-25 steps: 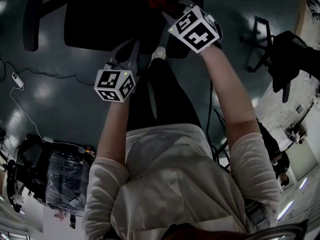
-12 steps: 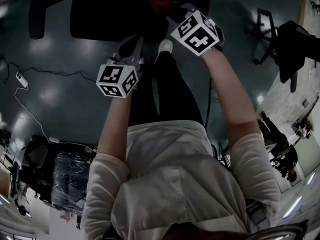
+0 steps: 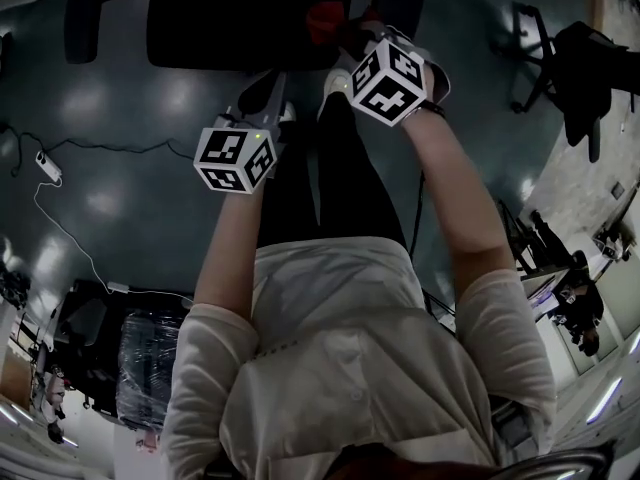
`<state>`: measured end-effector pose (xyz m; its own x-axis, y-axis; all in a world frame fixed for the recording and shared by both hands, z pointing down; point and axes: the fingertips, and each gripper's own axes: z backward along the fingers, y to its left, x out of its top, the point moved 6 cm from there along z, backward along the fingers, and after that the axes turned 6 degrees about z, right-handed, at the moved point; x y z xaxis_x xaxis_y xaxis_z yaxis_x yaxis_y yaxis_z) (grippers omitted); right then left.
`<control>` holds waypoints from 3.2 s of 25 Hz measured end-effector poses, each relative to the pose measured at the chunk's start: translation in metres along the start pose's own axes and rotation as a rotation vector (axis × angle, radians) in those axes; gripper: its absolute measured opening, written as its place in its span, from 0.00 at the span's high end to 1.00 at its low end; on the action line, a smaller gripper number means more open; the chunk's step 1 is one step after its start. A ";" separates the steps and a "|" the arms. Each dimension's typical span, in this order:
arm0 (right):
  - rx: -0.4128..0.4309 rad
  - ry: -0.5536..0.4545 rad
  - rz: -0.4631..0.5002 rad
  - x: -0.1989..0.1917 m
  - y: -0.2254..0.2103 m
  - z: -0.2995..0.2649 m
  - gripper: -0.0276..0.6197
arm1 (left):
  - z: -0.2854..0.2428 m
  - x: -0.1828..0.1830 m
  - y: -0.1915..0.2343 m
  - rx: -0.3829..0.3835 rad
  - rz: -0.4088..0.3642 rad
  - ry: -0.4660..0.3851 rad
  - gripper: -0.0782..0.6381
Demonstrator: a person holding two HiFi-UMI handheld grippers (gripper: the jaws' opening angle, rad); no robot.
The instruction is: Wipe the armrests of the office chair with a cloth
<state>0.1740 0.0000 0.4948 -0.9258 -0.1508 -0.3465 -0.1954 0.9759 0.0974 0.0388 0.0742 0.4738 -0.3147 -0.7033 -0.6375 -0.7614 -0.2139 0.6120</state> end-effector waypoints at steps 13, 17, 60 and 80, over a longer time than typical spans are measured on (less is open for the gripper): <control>-0.006 -0.235 -0.459 0.005 0.061 0.044 0.88 | 0.052 0.015 -0.014 -0.069 -0.105 -0.016 0.87; -0.187 -0.505 -0.634 0.011 0.064 0.106 0.88 | 0.083 0.045 -0.041 -0.092 -0.194 -0.109 0.87; -0.696 -0.800 -0.751 0.119 0.465 0.275 0.87 | 0.501 -0.032 -0.079 -0.238 -0.383 -0.327 0.87; -0.649 -0.808 -0.620 0.142 0.565 0.308 0.88 | 0.586 -0.075 -0.101 -0.214 -0.379 -0.400 0.87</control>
<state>0.0314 0.5789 0.2136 -0.1932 -0.1971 -0.9611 -0.8756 0.4767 0.0783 -0.1929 0.5457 0.1850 -0.2640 -0.2496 -0.9317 -0.7446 -0.5613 0.3613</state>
